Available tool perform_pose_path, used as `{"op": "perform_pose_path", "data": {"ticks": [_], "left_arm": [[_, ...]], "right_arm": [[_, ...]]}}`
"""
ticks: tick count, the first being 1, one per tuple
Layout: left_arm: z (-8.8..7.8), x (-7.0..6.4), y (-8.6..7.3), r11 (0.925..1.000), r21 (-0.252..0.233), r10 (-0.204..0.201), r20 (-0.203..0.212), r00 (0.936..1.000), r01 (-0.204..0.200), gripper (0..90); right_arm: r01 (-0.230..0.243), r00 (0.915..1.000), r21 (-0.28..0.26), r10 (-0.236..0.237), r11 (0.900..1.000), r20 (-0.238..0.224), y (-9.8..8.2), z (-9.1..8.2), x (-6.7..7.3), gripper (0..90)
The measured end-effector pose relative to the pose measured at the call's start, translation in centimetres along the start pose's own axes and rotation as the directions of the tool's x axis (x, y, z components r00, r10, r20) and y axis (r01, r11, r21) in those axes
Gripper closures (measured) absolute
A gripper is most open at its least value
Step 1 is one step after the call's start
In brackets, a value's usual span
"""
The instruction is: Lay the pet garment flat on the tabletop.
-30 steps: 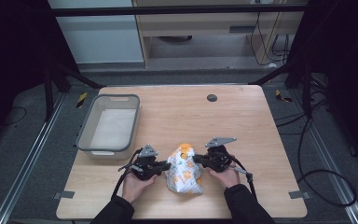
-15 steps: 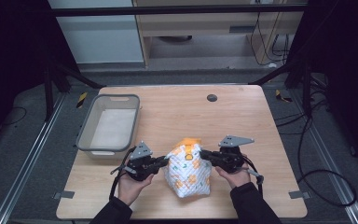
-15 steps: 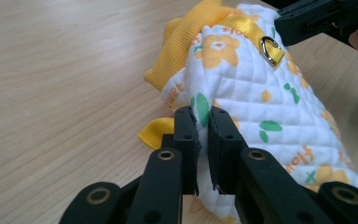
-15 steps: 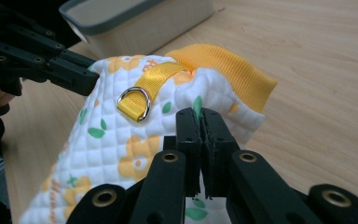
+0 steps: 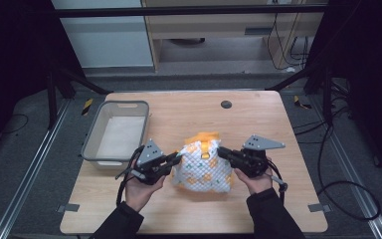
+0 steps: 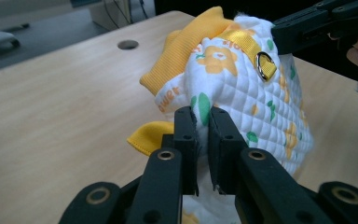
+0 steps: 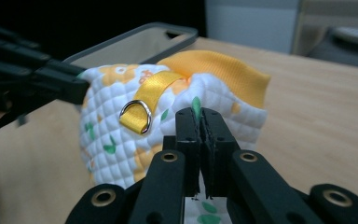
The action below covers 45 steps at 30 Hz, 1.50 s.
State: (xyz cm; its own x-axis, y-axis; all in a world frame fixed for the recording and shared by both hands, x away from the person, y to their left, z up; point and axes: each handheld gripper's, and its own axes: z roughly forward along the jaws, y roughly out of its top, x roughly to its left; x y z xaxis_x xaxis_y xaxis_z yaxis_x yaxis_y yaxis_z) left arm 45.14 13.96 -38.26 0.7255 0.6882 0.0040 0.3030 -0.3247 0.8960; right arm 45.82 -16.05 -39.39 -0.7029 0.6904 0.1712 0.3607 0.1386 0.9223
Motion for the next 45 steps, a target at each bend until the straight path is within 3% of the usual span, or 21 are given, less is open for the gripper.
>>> {"op": "perform_pose_path", "data": {"ticks": [1, 2, 3, 5, 6, 8, 9, 15, 21, 25, 30, 37, 42, 45], "left_arm": [[0.8, 0.5, 0.4, 1.0000, -0.007, -0.008, -0.033, 0.9994, 0.007, 82.2], [2.1, 1.3, 0.8, 0.9994, -0.009, -0.035, -0.071, 0.9969, 0.034, 80.5], [2.7, 1.7, 0.9, 0.9987, -0.010, -0.051, -0.088, 0.9948, 0.051, 78.7], [4.1, 2.8, 0.7, 0.9959, -0.017, -0.090, -0.139, 0.9862, 0.089, 66.2], [4.1, 2.8, 0.7, 0.9959, -0.017, -0.090, -0.139, 0.9862, 0.089, 58.9], [4.7, 3.7, 0.2, 0.9922, -0.003, -0.123, -0.172, 0.9774, 0.125, 56.0], [4.5, 4.0, 0.0, 0.9917, 0.000, -0.127, -0.175, 0.9764, 0.129, 53.5], [2.4, 4.9, -1.6, 0.9922, 0.003, -0.122, -0.199, 0.9725, 0.125, 41.3], [0.3, 4.4, -3.9, 0.9941, 0.065, -0.074, -0.170, 0.9827, 0.087, 38.0], [-0.2, 3.6, -6.2, 0.9904, 0.120, -0.052, -0.142, 0.9885, 0.069, 36.5], [0.3, 3.3, -7.9, 0.9855, 0.154, -0.053, -0.121, 0.9912, 0.072, 36.3], [1.3, 3.2, -8.8, 0.9771, 0.200, -0.054, -0.104, 0.9931, 0.074, 39.2], [2.7, 2.5, -9.1, 0.9680, 0.249, -0.013, -0.074, 0.9972, 0.031, 41.5], [3.2, 2.4, -9.3, 0.9634, 0.267, -0.010, -0.070, 0.9975, 0.028, 43.3]], "right_arm": [[0.000, 0.9992, -0.021, 0.001, 1.000, 0.039, 0.4, 0.5, -0.5, 85.8], [-0.009, 0.9926, -0.050, 0.015, 0.999, 0.120, 0.7, 1.7, -1.4, 81.9], [-0.004, 0.9862, -0.055, 0.013, 0.998, 0.165, 0.8, 2.4, -1.8, 78.0], [0.000, 0.9745, -0.039, 0.009, 0.999, 0.224, 0.6, 3.6, -2.6, 75.5], [-0.009, 0.9726, -0.023, 0.014, 1.000, 0.232, 0.4, 4.0, -3.0, 75.0], [-0.017, 0.9712, -0.007, 0.018, 1.000, 0.238, 0.3, 4.3, -3.3, 73.5], [-0.014, 0.9699, 0.003, 0.013, 1.000, 0.243, 0.0, 4.3, -3.5, 72.8], [0.004, 0.9739, 0.025, -0.010, 1.000, 0.227, -1.0, 1.6, -3.9, 63.4], [0.006, 0.9808, 0.052, -0.016, 0.999, 0.195, -2.2, -0.7, -3.5, 56.8], [0.011, 0.9892, 0.095, -0.025, 0.995, 0.144, -4.0, -1.4, -2.7, 53.3], [0.022, 0.9921, 0.141, -0.039, 0.990, 0.119, -5.7, -1.3, -2.1, 51.6], [0.032, 0.9932, 0.200, -0.053, 0.979, 0.103, -7.2, -0.3, -1.8, 50.8], [0.045, 0.9948, 0.262, -0.067, 0.964, 0.077, -8.7, 1.2, -1.3, 50.4], [0.041, 0.9962, 0.285, -0.061, 0.958, 0.062, -9.3, 1.9, -1.3, 50.2]]}}
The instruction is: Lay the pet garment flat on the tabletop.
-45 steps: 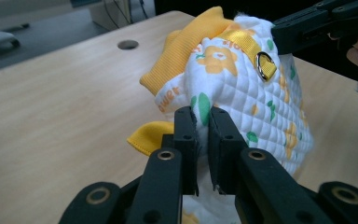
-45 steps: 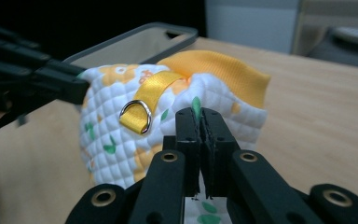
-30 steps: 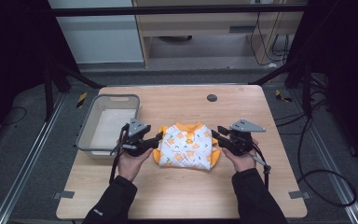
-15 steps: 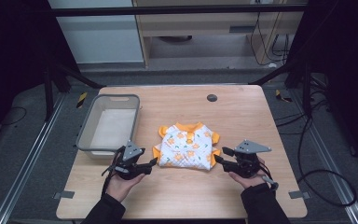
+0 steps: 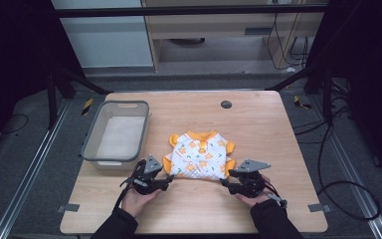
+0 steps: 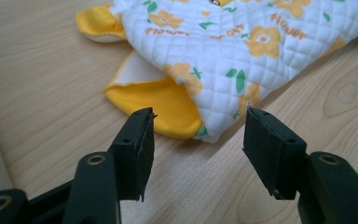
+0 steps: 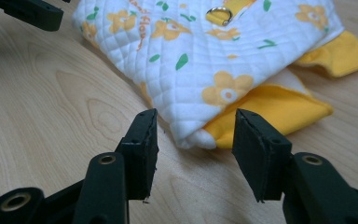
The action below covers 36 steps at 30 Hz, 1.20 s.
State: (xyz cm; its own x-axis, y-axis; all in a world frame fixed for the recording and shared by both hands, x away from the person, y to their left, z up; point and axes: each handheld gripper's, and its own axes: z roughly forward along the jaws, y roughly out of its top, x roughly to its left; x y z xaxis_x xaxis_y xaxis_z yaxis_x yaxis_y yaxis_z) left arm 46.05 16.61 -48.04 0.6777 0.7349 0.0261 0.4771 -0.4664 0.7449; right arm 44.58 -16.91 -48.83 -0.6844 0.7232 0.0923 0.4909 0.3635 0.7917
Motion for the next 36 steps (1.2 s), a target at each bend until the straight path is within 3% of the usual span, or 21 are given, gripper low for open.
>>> {"op": "perform_pose_path", "data": {"ticks": [3, 9, 15, 21, 25, 31, 35, 36], "left_arm": [[0.6, -0.2, -0.1, 0.9996, 0.021, 0.020, -0.006, 0.9998, -0.020, 44.1], [1.5, -0.3, -0.2, 0.9980, 0.054, 0.032, 0.000, 0.9995, -0.031, 54.2], [1.8, -0.2, -0.3, 0.9962, 0.085, 0.018, 0.015, 0.9997, -0.020, 70.3], [1.9, -0.4, -0.1, 0.9956, 0.089, 0.027, 0.022, 0.9994, -0.029, 79.6], [1.5, -0.4, 0.0, 0.9972, 0.073, 0.012, 0.060, 0.9981, -0.017, 82.4], [-0.2, -0.6, 0.6, 0.9999, 0.014, 0.004, 0.100, 0.9950, -0.005, 83.6], [-1.8, -0.8, 0.9, 0.9996, -0.027, 0.004, 0.119, 0.9929, -0.001, 83.9], [-2.9, -1.1, 1.1, 0.9986, -0.051, 0.019, 0.129, 0.9914, -0.012, 84.1]], "right_arm": [[-0.010, 0.9999, 0.009, 0.010, 1.000, -0.002, -0.1, 0.4, 0.1, 50.5], [0.016, 0.9998, 0.043, -0.016, 0.999, 0.006, -0.4, 1.5, 0.4, 53.2], [0.019, 0.9993, 0.056, -0.021, 0.998, 0.032, -0.4, 1.6, 0.2, 67.7], [0.017, 0.9997, 0.046, -0.018, 0.999, 0.018, 0.0, 1.5, 0.4, 79.6], [0.017, 0.9999, 0.034, -0.017, 0.999, -0.001, 0.3, 1.1, 0.3, 83.4], [-0.005, 0.9992, -0.041, 0.004, 0.999, -0.039, 1.0, -1.0, 0.1, 84.4], [-0.016, 0.9980, -0.077, 0.011, 0.997, -0.062, 1.3, -2.5, 0.0, 84.8], [-0.017, 0.9972, -0.091, 0.010, 0.996, -0.074, 1.5, -3.3, 0.1, 84.8]]}}
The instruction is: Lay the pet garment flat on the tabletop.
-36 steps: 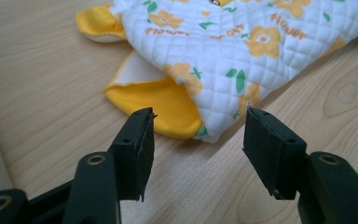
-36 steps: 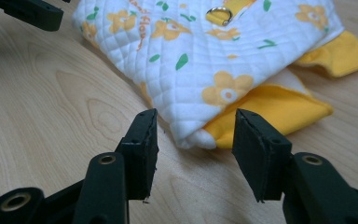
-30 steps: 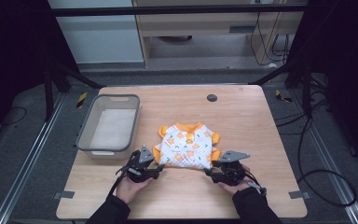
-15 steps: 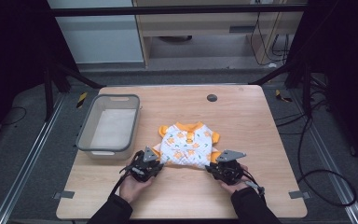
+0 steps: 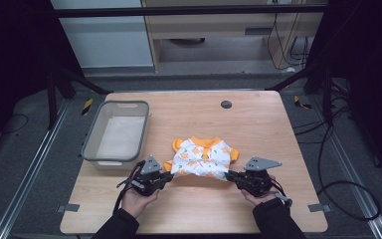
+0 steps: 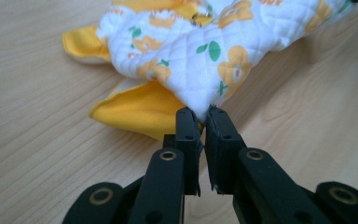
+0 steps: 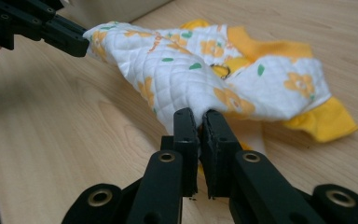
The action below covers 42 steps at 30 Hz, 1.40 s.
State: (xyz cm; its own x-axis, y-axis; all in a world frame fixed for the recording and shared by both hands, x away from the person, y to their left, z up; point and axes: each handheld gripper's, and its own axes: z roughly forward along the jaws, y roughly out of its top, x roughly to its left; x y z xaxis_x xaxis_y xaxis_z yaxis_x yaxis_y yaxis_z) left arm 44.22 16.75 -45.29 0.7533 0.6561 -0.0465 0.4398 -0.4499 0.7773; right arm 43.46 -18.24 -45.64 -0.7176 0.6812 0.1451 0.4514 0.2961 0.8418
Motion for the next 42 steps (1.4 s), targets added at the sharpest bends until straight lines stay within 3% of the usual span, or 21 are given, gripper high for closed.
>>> {"op": "perform_pose_path", "data": {"ticks": [4, 5, 7, 10, 11, 12, 14, 15, 17, 18, 19, 23, 25, 29, 31, 34, 38, 42], "left_arm": [[-1.8, -0.5, 0.5, 0.9991, -0.040, 0.009, 0.018, 0.9998, -0.009, 84.7], [-2.3, -0.6, 0.7, 0.9988, -0.048, 0.012, 0.017, 0.9998, -0.012, 88.8], [-3.1, -0.5, 1.2, 0.9979, -0.065, 0.004, 0.026, 0.9997, -0.003, 88.8], [-2.5, 0.2, 2.0, 0.9986, -0.051, -0.015, 0.002, 0.9999, 0.015, 88.7], [-1.4, 0.8, 2.1, 0.9988, -0.038, -0.031, -0.020, 0.9993, 0.030, 88.7], [-1.4, 0.8, 2.1, 0.9988, -0.038, -0.031, -0.020, 0.9993, 0.030, 88.7], [1.0, 2.3, 2.3, 0.9982, -0.015, -0.058, -0.056, 0.9967, 0.058, 88.8], [1.0, 2.3, 2.3, 0.9982, -0.015, -0.058, -0.056, 0.9967, 0.058, 88.8], [2.8, 3.5, 2.4, 0.9961, -0.016, -0.088, -0.083, 0.9927, 0.087, 88.8], [2.8, 3.5, 2.4, 0.9961, -0.016, -0.088, -0.083, 0.9927, 0.087, 88.8], [3.5, 3.7, 2.4, 0.9954, -0.012, -0.096, -0.093, 0.9911, 0.095, 88.8], [5.1, 4.3, 2.2, 0.9942, 0.007, -0.106, -0.121, 0.9870, 0.107, 88.1], [5.1, 4.3, 2.2, 0.9951, 0.002, -0.097, -0.136, 0.9859, 0.098, 88.8], [3.9, 4.4, 2.2, 0.9946, -0.033, -0.103, -0.159, 0.9818, 0.099, 68.5], [3.0, 4.4, 2.2, 0.9922, -0.062, -0.116, -0.153, 0.9813, 0.108, 59.9], [1.2, 4.3, 2.0, 0.9922, -0.089, -0.101, -0.165, 0.9811, 0.087, 54.9], [-0.8, 3.6, 1.0, 0.9956, -0.088, -0.046, -0.176, 0.9833, 0.031, 46.2], [-1.7, 3.2, -0.2, 0.9959, -0.084, -0.047, -0.153, 0.9871, 0.035, 43.3]], "right_arm": [[-0.007, 0.9993, -0.021, 0.007, 1.000, -0.037, 0.6, -1.1, 0.3, 84.9], [-0.011, 0.9983, -0.031, 0.010, 0.999, -0.057, 1.1, -1.7, 0.4, 84.8], [-0.008, 0.9983, -0.037, 0.006, 0.999, -0.059, 1.3, -1.9, 0.5, 84.8], [-0.044, 0.9975, -0.027, 0.042, 0.999, -0.057, 2.4, -1.7, 0.0, 84.2], [-0.066, 0.9970, -0.012, 0.066, 0.998, -0.040, 2.8, -0.9, -0.7, 84.2], [-0.066, 0.9970, -0.012, 0.066, 0.998, -0.040, 2.8, -0.9, -0.7, 84.2], [-0.111, 0.9938, 0.015, 0.111, 0.994, 0.004, 3.2, 1.2, -2.3, 84.3], [-0.119, 0.9927, 0.017, 0.119, 0.993, 0.021, 3.2, 1.9, -2.7, 84.1], [-0.130, 0.9884, 0.030, 0.127, 0.991, 0.083, 2.9, 3.4, -3.6, 84.0], [-0.131, 0.9857, 0.040, 0.126, 0.991, 0.112, 2.7, 4.1, -4.0, 83.8], [-0.131, 0.9857, 0.040, 0.126, 0.991, 0.112, 2.7, 4.1, -4.0, 83.8], [-0.095, 0.9777, 0.066, 0.081, 0.993, 0.194, 2.0, 6.2, -4.6, 79.7], [-0.097, 0.9773, 0.067, 0.082, 0.993, 0.195, 2.0, 6.3, -4.6, 79.2], [-0.100, 0.9747, 0.039, 0.090, 0.994, 0.204, 2.2, 5.5, -4.4, 73.1], [-0.093, 0.9762, -0.008, 0.092, 0.996, 0.196, 2.7, 4.2, -4.3, 68.8], [-0.077, 0.9777, -0.037, 0.083, 0.996, 0.193, 3.0, 3.1, -4.0, 64.6], [-0.037, 0.9827, -0.047, 0.045, 0.998, 0.180, 2.7, 1.1, -3.0, 57.3], [-0.014, 0.9870, -0.026, 0.018, 1.000, 0.159, 1.8, 0.2, -2.1, 53.9]]}}
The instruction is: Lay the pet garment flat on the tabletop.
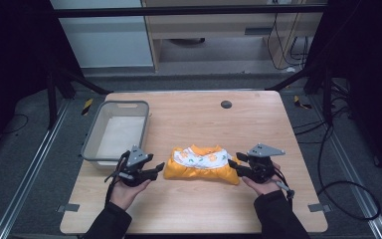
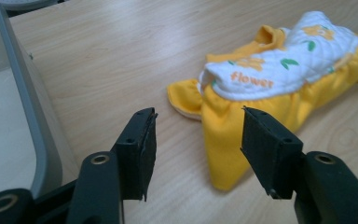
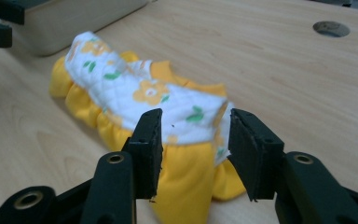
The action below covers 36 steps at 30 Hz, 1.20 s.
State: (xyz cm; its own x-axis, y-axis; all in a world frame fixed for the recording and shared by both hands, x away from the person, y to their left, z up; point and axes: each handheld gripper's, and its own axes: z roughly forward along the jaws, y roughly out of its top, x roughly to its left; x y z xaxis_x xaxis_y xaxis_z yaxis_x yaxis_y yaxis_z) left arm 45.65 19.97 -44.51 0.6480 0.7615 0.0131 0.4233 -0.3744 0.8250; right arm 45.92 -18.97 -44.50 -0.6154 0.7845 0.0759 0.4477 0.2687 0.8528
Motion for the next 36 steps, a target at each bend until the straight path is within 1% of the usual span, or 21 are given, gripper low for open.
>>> {"op": "perform_pose_path", "data": {"ticks": [2, 3, 4, 5, 7, 9, 10, 12, 13, 17, 18, 20, 24, 27, 29, 31, 32, 33, 34, 35, 36], "left_arm": [[-0.1, -0.2, -0.9, 0.9997, 0.024, -0.001, 0.015, 0.9999, 0.001, 42.4], [-0.1, -0.2, -0.9, 0.9997, 0.024, -0.001, 0.015, 0.9999, 0.001, 42.4], [0.3, -0.3, -1.5, 0.9989, 0.046, -0.004, 0.020, 0.9998, 0.003, 42.5], [0.3, -0.3, -1.5, 0.9989, 0.046, -0.004, 0.020, 0.9998, 0.003, 42.6], [1.0, -0.3, -1.8, 0.9962, 0.087, -0.002, 0.018, 0.9998, 0.001, 42.8], [1.3, -0.4, -1.9, 0.9948, 0.102, 0.001, 0.020, 0.9998, -0.003, 42.8], [1.5, -0.5, -1.9, 0.9943, 0.107, 0.002, 0.025, 0.9997, -0.004, 44.3], [1.9, -0.7, -1.9, 0.9931, 0.115, 0.016, 0.026, 0.9995, -0.019, 44.8], [2.1, -0.8, -1.9, 0.9922, 0.122, 0.023, 0.026, 0.9994, -0.026, 45.1], [2.8, -0.8, -2.0, 0.9889, 0.145, 0.031, 0.025, 0.9992, -0.034, 47.1], [3.2, -0.8, -2.1, 0.9886, 0.146, 0.032, 0.039, 0.9987, -0.037, 47.9], [3.5, -0.9, -2.1, 0.9876, 0.150, 0.039, 0.050, 0.9980, -0.046, 48.2], [4.2, -1.1, -2.2, 0.9843, 0.167, 0.047, 0.056, 0.9973, -0.056, 50.4], [4.5, -1.3, -2.3, 0.9797, 0.193, 0.043, 0.064, 0.9970, -0.055, 55.8], [4.6, -1.3, -2.3, 0.9791, 0.198, 0.031, 0.068, 0.9972, -0.044, 62.5], [4.7, -1.3, -2.2, 0.9788, 0.202, 0.016, 0.077, 0.9969, -0.031, 70.2], [4.7, -1.3, -2.2, 0.9787, 0.204, 0.010, 0.079, 0.9968, -0.026, 79.1], [4.7, -1.3, -2.2, 0.9783, 0.206, 0.007, 0.084, 0.9965, -0.024, 79.1], [4.7, -1.4, -2.2, 0.9781, 0.207, 0.002, 0.094, 0.9955, -0.022, 82.3], [4.6, -1.4, -2.1, 0.9783, 0.206, 0.007, 0.098, 0.9951, -0.027, 86.4], [4.5, -1.5, -2.1, 0.9776, 0.209, 0.008, 0.101, 0.9949, -0.029, 86.4]], "right_arm": [[0.007, 0.9999, 0.018, -0.007, 1.000, -0.011, -0.9, -0.6, 0.4, 51.6], [0.005, 0.9999, 0.023, -0.005, 1.000, -0.015, -1.2, -0.7, 0.5, 51.2], [0.006, 0.9998, 0.032, -0.006, 0.999, -0.019, -1.7, -0.8, 0.7, 51.1], [0.006, 0.9998, 0.032, -0.006, 0.999, -0.019, -1.7, -0.8, 0.7, 51.1], [0.013, 0.9997, 0.053, -0.012, 0.999, -0.020, -2.4, -0.8, 0.8, 51.1], [0.015, 0.9997, 0.071, -0.014, 0.997, -0.019, -3.1, -0.6, 0.8, 51.2], [0.007, 0.9997, 0.099, -0.005, 0.995, -0.024, -3.6, -0.3, 0.9, 51.6], [0.017, 0.9996, 0.106, -0.015, 0.994, -0.024, -3.7, -0.2, 0.8, 51.9], [0.022, 0.9996, 0.121, -0.020, 0.992, -0.023, -3.9, 0.1, 0.8, 52.2], [0.012, 0.9998, 0.150, -0.010, 0.989, -0.017, -4.4, 0.6, 0.6, 53.2], [0.014, 0.9998, 0.162, -0.011, 0.987, -0.019, -4.5, 0.8, 0.6, 53.4], [0.015, 0.9997, 0.167, -0.012, 0.986, -0.020, -4.6, 0.9, 0.5, 53.5], [0.016, 0.9997, 0.186, -0.012, 0.982, -0.021, -4.7, 1.3, 0.6, 54.1], [0.017, 0.9997, 0.211, -0.013, 0.977, -0.023, -4.8, 1.6, 0.7, 55.7], [0.024, 0.9996, 0.215, -0.020, 0.976, -0.020, -4.8, 1.9, 0.7, 59.8], [0.024, 0.9996, 0.221, -0.021, 0.975, -0.016, -4.7, 1.9, 0.7, 67.0], [0.023, 0.9996, 0.224, -0.019, 0.974, -0.020, -4.5, 1.8, 0.7, 74.3], [0.023, 0.9996, 0.224, -0.019, 0.974, -0.020, -4.5, 1.8, 0.7, 74.3], [0.023, 0.9996, 0.225, -0.019, 0.974, -0.020, -4.5, 1.7, 0.7, 77.9], [0.033, 0.9992, 0.227, -0.026, 0.973, -0.031, -4.4, 1.6, 0.8, 84.6], [0.033, 0.9992, 0.227, -0.026, 0.973, -0.031, -4.4, 1.6, 0.8, 84.6]]}}
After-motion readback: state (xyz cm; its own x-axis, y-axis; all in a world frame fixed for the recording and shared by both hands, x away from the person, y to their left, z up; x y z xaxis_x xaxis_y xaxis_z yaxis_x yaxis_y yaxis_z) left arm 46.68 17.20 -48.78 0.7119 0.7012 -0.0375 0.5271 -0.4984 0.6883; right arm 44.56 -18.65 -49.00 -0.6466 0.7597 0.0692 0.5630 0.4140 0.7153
